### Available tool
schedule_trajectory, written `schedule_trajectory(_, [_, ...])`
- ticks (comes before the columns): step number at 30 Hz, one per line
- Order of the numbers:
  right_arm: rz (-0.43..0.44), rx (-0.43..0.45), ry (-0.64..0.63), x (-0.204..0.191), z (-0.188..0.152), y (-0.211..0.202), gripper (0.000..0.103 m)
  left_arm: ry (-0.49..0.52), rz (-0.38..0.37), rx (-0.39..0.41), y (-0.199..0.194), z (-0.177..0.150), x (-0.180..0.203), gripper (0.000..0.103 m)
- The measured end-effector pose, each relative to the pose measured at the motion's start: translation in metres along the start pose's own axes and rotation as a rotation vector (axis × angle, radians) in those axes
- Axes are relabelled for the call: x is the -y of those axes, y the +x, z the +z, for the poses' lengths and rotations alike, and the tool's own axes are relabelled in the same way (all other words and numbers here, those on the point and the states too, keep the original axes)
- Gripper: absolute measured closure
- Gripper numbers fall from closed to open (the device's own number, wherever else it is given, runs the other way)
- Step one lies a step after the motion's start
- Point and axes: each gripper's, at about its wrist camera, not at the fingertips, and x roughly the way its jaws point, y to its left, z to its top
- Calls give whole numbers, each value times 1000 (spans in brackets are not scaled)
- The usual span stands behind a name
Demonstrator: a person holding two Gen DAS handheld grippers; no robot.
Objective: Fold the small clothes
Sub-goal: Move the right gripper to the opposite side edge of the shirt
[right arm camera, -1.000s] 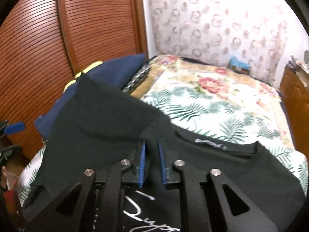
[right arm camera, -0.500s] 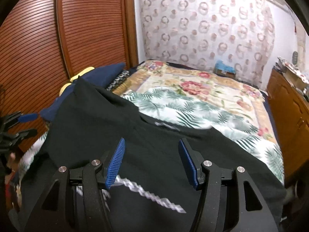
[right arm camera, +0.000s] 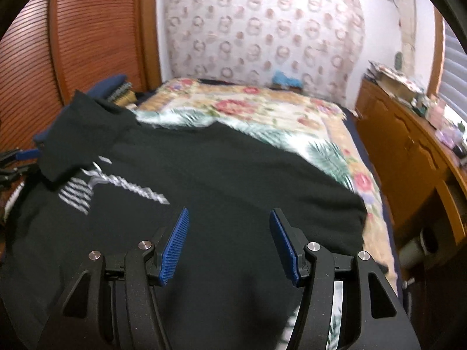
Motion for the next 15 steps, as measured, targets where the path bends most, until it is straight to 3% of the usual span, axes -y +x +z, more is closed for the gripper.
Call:
schedule_trajectory(5, [-43, -23, 84, 38, -30, -6, 44, 26, -10, -33, 12, -1, 15, 43])
schedule_trajectory(15, [-146, -42, 249, 121, -53, -19, 44, 42, 13, -153, 47, -3, 20, 43])
